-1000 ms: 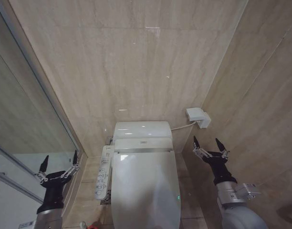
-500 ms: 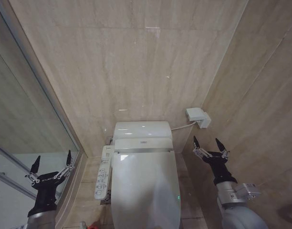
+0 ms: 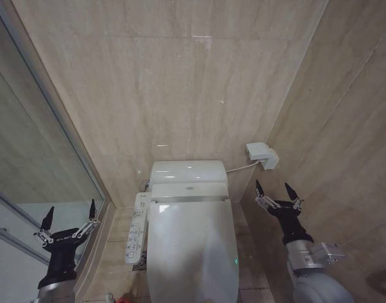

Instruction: Open the toilet lid, clean the toilet bowl with a toilet brush, close the toilet lid, and flush.

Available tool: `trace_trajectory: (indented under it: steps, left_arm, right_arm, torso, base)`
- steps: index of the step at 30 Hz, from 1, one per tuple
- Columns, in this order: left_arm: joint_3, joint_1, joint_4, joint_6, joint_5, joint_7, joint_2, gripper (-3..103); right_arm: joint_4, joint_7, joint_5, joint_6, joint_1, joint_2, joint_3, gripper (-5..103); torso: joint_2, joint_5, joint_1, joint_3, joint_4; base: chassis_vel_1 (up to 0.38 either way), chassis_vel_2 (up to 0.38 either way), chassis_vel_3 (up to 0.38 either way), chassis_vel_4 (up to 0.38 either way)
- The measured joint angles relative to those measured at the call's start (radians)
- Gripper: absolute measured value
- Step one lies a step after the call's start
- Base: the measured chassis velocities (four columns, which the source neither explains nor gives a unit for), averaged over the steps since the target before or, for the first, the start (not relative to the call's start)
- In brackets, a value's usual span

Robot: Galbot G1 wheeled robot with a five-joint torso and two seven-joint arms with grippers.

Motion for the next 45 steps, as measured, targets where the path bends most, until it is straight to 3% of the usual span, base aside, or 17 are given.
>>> trace_trajectory:
  steps: [30,45]
  left_arm:
    - [0.000,0.000,0.000,-0.001,0.000,0.000,0.000,100]
    - [0.000,0.000,0.001,-0.001,0.000,0.000,0.000,100]
  right_arm:
    - [0.000,0.000,0.000,0.000,0.000,0.000,0.000,100]
    - [0.000,0.000,0.000,0.000,0.000,0.000,0.000,100]
  torso:
    - [0.000,0.0000,0.000,0.000,0.0000]
    - [0.000,0.0003,0.000,0.000,0.0000]
  base:
    - [0.000,0.000,0.000,0.000]
    - [0.163,-0.173,-0.167,0.166]
